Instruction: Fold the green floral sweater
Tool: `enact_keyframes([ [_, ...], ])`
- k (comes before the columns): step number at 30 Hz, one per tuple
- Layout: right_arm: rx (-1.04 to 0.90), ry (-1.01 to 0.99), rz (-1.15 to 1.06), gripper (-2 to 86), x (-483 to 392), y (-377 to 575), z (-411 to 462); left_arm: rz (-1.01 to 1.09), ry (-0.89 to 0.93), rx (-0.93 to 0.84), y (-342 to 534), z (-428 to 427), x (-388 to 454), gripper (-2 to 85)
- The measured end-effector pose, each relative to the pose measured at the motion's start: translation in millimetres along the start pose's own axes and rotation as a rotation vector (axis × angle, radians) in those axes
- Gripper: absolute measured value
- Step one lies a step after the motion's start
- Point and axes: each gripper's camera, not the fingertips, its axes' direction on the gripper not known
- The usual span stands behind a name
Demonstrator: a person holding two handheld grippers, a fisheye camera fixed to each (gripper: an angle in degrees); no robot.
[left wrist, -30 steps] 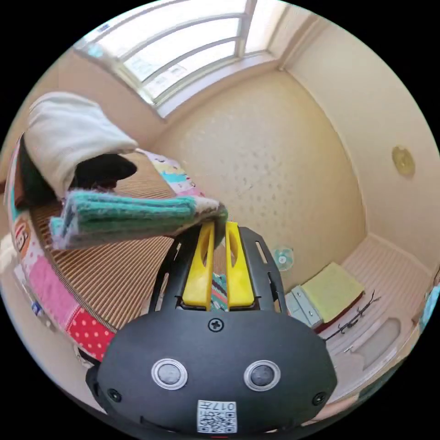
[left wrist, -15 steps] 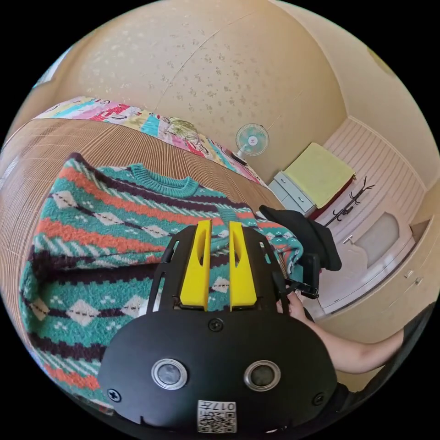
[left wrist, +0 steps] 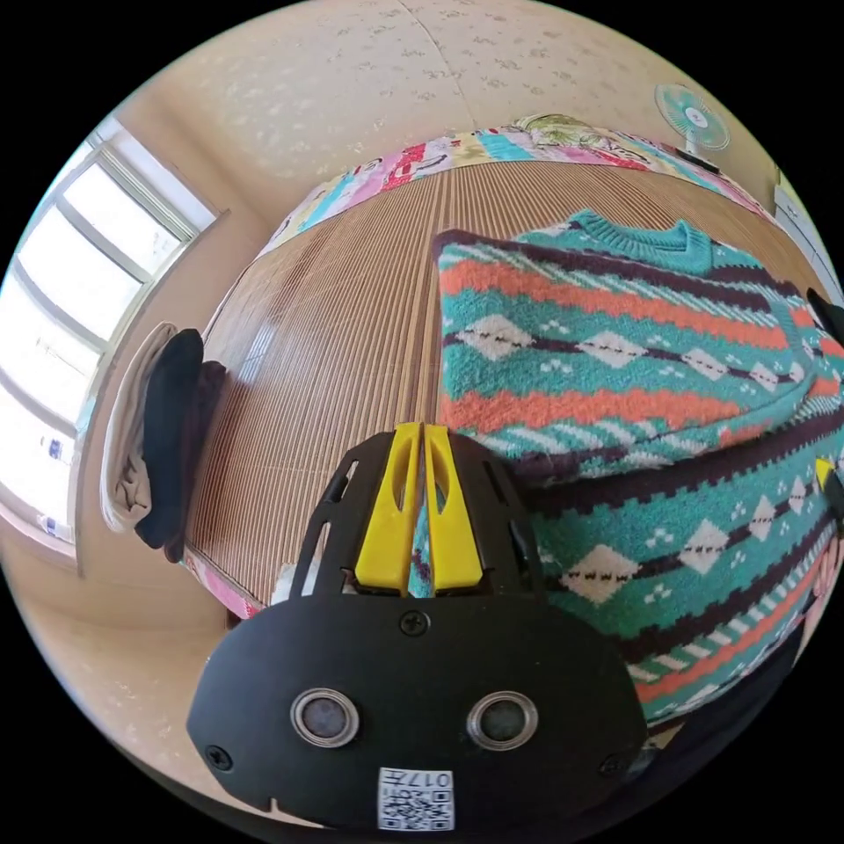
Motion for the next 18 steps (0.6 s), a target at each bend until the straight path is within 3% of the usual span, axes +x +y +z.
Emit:
enact_keyframes([
  [4, -0.039, 0.058, -0.005, 0.4, -9, -20, 6, 0.017, -0.026, 0.019, -11, 13, -12, -1.0],
  [7, -0.036, 0.014, -0.010, 0.8, 2, -28, -4, -0.157, 0.078, 0.041, 11, 3, -48, -0.9],
  [11, -0.087, -0.171, 0.168, 2.3, 52, -23, -58, -0.251, 0.311, 0.354, 99, -74, -70, -0.8],
  [13, 0.065, -0.223, 0.340, 4.2, 85, 5, -100, -0.162, 0.504, 0.424, 129, -92, -59, -0.8],
  [15, 0.230, -0.298, 0.519, 6.7, 121, 36, -135, -0.002, 0.680, 0.326, 143, -84, -33, -0.8],
  [18, 0.409, -0.423, 0.695, 10.5, 165, 64, -165, 0.080, 0.674, 0.127, 152, -32, -1, -0.6],
])
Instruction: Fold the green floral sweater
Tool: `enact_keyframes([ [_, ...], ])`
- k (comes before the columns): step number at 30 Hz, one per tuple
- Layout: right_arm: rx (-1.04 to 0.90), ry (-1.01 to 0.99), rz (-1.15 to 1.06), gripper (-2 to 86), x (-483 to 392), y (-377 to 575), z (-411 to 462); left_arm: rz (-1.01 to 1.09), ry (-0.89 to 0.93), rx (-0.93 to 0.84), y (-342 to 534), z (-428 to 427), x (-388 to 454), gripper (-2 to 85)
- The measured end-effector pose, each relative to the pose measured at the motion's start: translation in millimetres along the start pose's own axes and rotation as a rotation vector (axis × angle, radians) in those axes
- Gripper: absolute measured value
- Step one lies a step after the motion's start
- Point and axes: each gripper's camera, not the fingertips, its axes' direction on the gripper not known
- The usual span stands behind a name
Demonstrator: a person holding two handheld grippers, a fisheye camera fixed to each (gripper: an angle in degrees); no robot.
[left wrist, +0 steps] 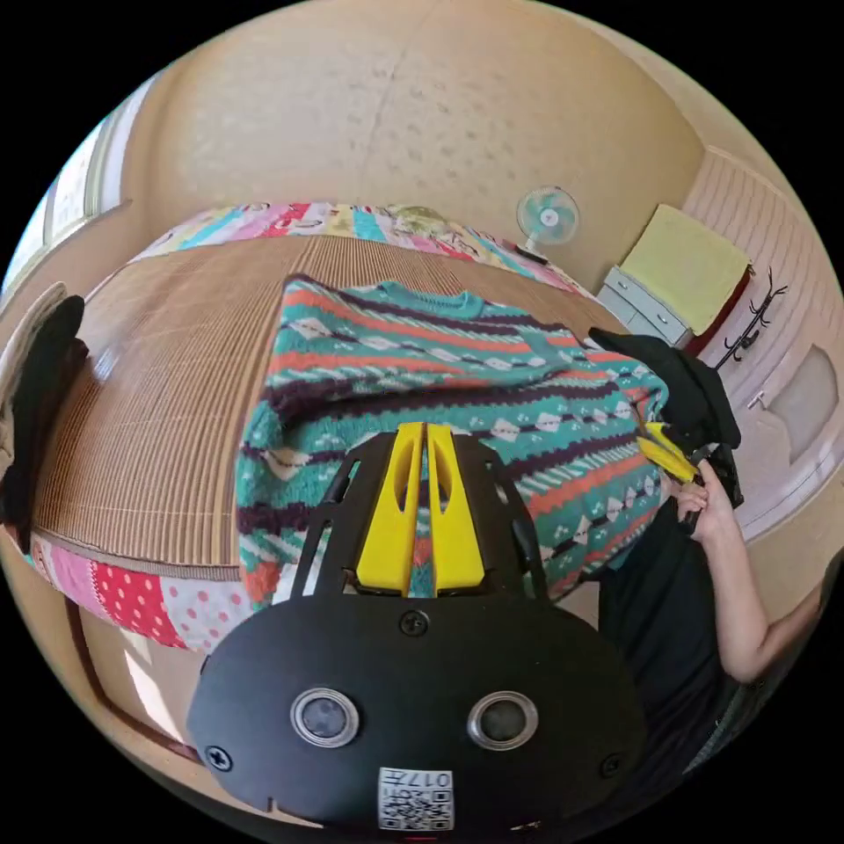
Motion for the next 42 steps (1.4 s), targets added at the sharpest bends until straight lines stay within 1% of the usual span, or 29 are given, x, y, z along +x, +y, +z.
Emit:
enact_keyframes([
  [1, 0.029, 0.003, 0.057, 12.0, 6, -8, -9, 0.006, 0.020, 0.079, 9, -2, -4, -0.6],
  [2, 0.044, -0.049, 0.113, 13.6, 12, -15, -16, -0.021, 0.076, 0.165, 26, -1, -17, -0.6],
  [3, 0.057, -0.081, 0.149, 13.9, 15, -16, -20, -0.065, 0.140, 0.202, 36, 1, -31, -0.6],
  [5, 0.106, -0.200, 0.263, 14.4, 31, -17, -32, -0.085, 0.183, 0.200, 41, 2, -42, -0.6],
  [6, 0.108, -0.212, 0.274, 14.4, 33, -17, -34, -0.085, 0.187, 0.195, 44, 2, -45, -0.6],
  [9, 0.087, -0.147, 0.192, 13.3, 25, -12, -46, -0.059, 0.162, 0.211, 56, 2, -45, -0.6],
  [11, 0.103, 0.063, -0.030, 12.4, -5, -4, -62, -0.037, 0.135, 0.223, 63, 2, -43, -0.7],
  [12, 0.100, 0.133, -0.100, 12.3, -16, -1, -64, -0.022, 0.109, 0.235, 69, 2, -40, -0.7],
  [14, 0.130, 0.458, -0.276, 12.0, -49, 15, -60, 0.006, 0.059, 0.251, 76, 2, -33, -0.7],
  [16, 0.202, 0.614, -0.352, 12.0, -57, 25, -54, 0.030, 0.002, 0.273, 85, 3, -26, -0.8],
  [17, 0.214, 0.649, -0.391, 11.6, -54, 26, -46, 0.042, -0.030, 0.284, 91, 3, -22, -0.8],
  [18, 0.187, 0.644, -0.399, 11.1, -50, 24, -39, 0.049, -0.049, 0.291, 95, 4, -19, -0.8],
  [20, -0.022, 0.480, -0.390, 5.9, -38, 10, -9, 0.054, -0.062, 0.299, 101, 4, -18, -0.8],
  [21, -0.034, 0.439, -0.382, 5.4, -40, 10, -5, 0.056, -0.066, 0.302, 105, 5, -19, -0.8],
  [22, -0.004, 0.385, -0.393, 4.5, -54, 18, -4, 0.057, -0.068, 0.303, 106, 5, -19, -0.8],
  [24, 0.116, 0.351, -0.508, 3.9, -105, 41, -10, 0.059, -0.072, 0.304, 111, 6, -19, -0.8],
  [25, 0.196, 0.322, -0.607, 3.7, -145, 59, -11, 0.058, -0.071, 0.303, 113, 6, -20, -0.8],
  [26, 0.239, 0.243, -0.713, 3.5, -185, 75, -6, 0.057, -0.071, 0.303, 115, 6, -20, -0.8],
  [27, 0.237, 0.184, -0.772, 3.4, -205, 82, 0, 0.059, -0.078, 0.303, 117, 7, -19, -0.8],
  [28, 0.191, 0.070, -0.885, 3.4, -244, 95, 18, 0.062, -0.086, 0.304, 119, 7, -18, -0.8],
  [29, 0.090, -0.023, -1.009, 3.4, -284, 109, 46, 0.071, -0.108, 0.306, 121, 8, -15, -0.9],
  [30, 0.019, -0.071, -1.076, 3.5, -302, 118, 63, 0.079, -0.132, 0.309, 124, 9, -12, -0.9],
  [32, -0.376, -0.218, -1.260, 3.9, -358, 153, 148, 0.088, -0.160, 0.313, 128, 10, -8, -0.9],
  [34, -0.616, -0.251, -1.285, 4.6, -371, 184, 216, 0.088, -0.169, 0.315, 131, 10, -7, -0.9],
  [35, -0.718, -0.193, -1.278, 5.5, -369, 205, 254, 0.087, -0.172, 0.316, 132, 10, -7, -0.9],
  [36, -0.740, -0.156, -1.270, 6.0, -365, 214, 268, 0.087, -0.174, 0.315, 133, 10, -7, -0.9],
  [37, -0.724, -0.117, -1.249, 7.2, -356, 229, 282, 0.087, -0.175, 0.315, 134, 11, -7, -0.8],
  [40, -0.593, -0.113, -1.226, 9.3, -317, 255, 281, 0.085, -0.167, 0.314, 136, 10, -8, -0.8],
  [42, -0.550, 0.003, -1.215, 10.3, -281, 266, 290, 0.080, -0.152, 0.318, 138, 10, -11, -0.8],
])
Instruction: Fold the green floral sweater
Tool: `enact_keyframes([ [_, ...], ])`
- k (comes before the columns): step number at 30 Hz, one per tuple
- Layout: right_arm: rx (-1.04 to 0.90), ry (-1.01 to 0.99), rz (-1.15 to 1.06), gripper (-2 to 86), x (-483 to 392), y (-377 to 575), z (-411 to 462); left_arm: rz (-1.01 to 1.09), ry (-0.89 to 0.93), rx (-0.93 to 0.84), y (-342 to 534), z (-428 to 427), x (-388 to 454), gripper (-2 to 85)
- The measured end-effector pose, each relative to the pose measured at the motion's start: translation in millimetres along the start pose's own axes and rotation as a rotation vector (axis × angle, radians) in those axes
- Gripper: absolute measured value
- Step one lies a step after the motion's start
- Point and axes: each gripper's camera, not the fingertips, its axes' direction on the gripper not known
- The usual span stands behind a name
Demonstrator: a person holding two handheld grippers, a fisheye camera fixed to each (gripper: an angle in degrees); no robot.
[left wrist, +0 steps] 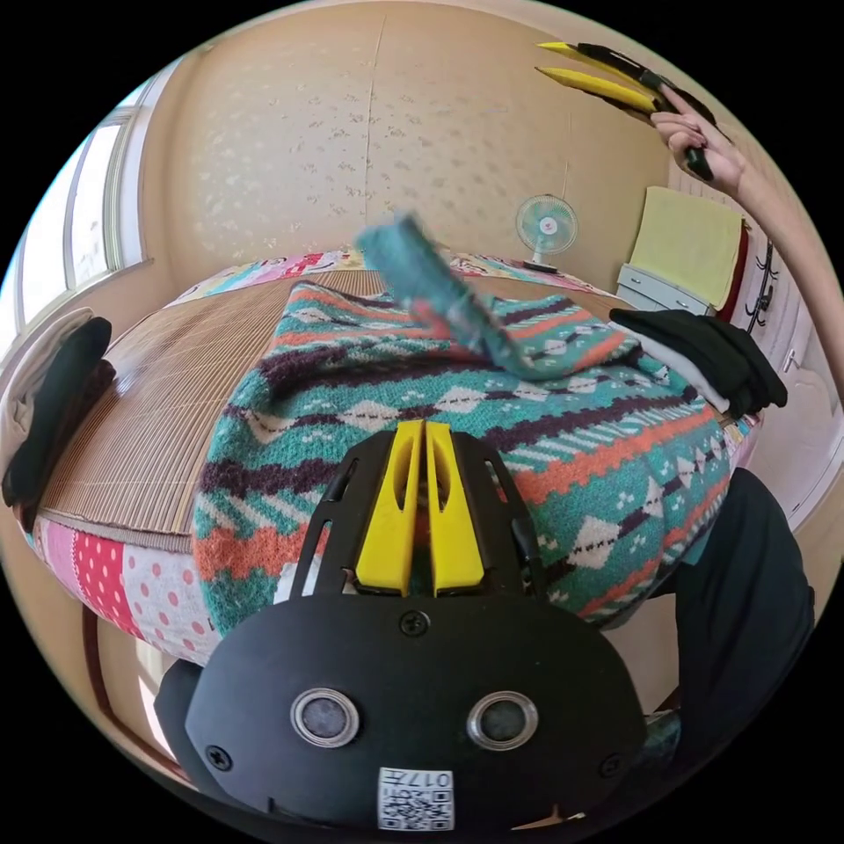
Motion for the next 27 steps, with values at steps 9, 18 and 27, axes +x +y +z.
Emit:
enact_keyframes([
  [9, -0.508, 0.171, -0.048, 14.0, -7, 123, 190, -0.009, 0.028, 0.017, 3, -3, -3, -0.8],
  [18, -0.373, 0.262, 0.049, 4.2, -23, 92, 214, -0.028, 0.086, 0.019, -4, -5, -9, -0.8],
  [27, 0.032, 0.206, 0.438, 4.1, 1, 113, 225, -0.040, 0.123, 0.018, -20, -4, -8, -0.9],
])
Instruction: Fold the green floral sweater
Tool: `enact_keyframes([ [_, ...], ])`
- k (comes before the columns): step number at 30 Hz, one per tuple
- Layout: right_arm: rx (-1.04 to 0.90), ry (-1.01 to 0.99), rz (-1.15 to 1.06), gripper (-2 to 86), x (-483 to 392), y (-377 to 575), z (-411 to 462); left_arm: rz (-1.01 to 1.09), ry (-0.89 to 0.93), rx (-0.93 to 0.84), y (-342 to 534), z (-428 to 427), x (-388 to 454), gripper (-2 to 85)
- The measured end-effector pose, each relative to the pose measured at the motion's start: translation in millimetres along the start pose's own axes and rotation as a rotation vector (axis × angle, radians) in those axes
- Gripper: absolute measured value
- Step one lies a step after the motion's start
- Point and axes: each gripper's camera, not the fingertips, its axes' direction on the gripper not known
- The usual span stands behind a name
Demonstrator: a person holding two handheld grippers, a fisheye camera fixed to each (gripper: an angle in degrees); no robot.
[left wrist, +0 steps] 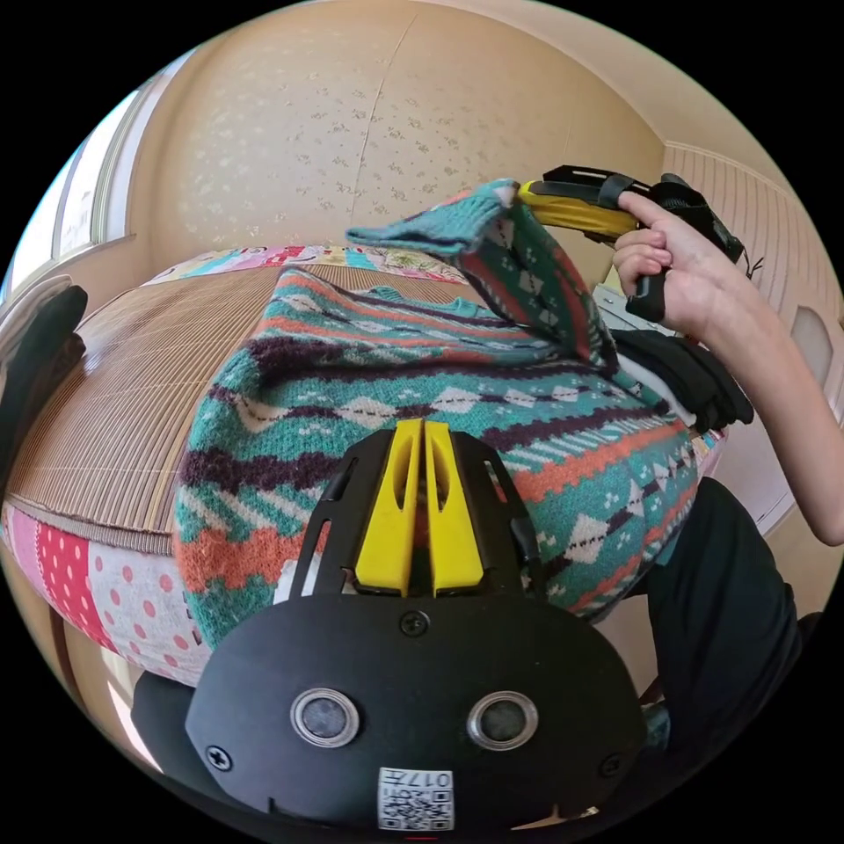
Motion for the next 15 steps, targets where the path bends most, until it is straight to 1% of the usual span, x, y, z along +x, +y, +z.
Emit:
enact_keyframes([
  [1, -0.145, 0.040, -0.020, 4.5, 2, 8, 36, 0.000, 0.000, 0.000, -1, 0, 1, -0.9],
  [2, -0.365, 0.102, -0.030, 5.0, 8, 15, 75, -0.001, 0.002, -0.001, -4, 0, 1, -0.9],
  [3, -0.400, 0.113, -0.058, 5.3, 9, 18, 84, -0.004, 0.007, -0.002, -8, 0, 2, -0.9],
  [4, -0.340, 0.089, -0.145, 5.8, 5, 24, 74, -0.004, 0.009, -0.006, -10, 1, 2, -0.9],
  [5, -0.344, 0.093, -0.196, 6.1, 3, 27, 66, -0.004, 0.013, -0.005, -13, 1, 3, -1.0],
  [7, -0.438, 0.096, -0.278, 7.1, 2, 30, 60, -0.003, 0.014, -0.003, -18, 1, 5, -1.0],
  [9, -0.441, 0.103, -0.356, 7.5, 5, 39, 39, -0.003, 0.011, -0.002, -25, 3, 8, -1.0],
  [11, -0.354, 0.160, -0.354, 5.7, 23, 57, -4, -0.002, 0.008, -0.003, -32, 3, 10, -1.0],
  [13, -0.313, 0.223, -0.320, 4.5, 43, 75, -33, -0.009, 0.008, -0.012, -40, 4, 12, -1.0],
  [15, -0.302, 0.321, -0.286, 3.9, 65, 93, -58, -0.087, 0.061, -0.083, -60, 2, 6, -1.0],
])
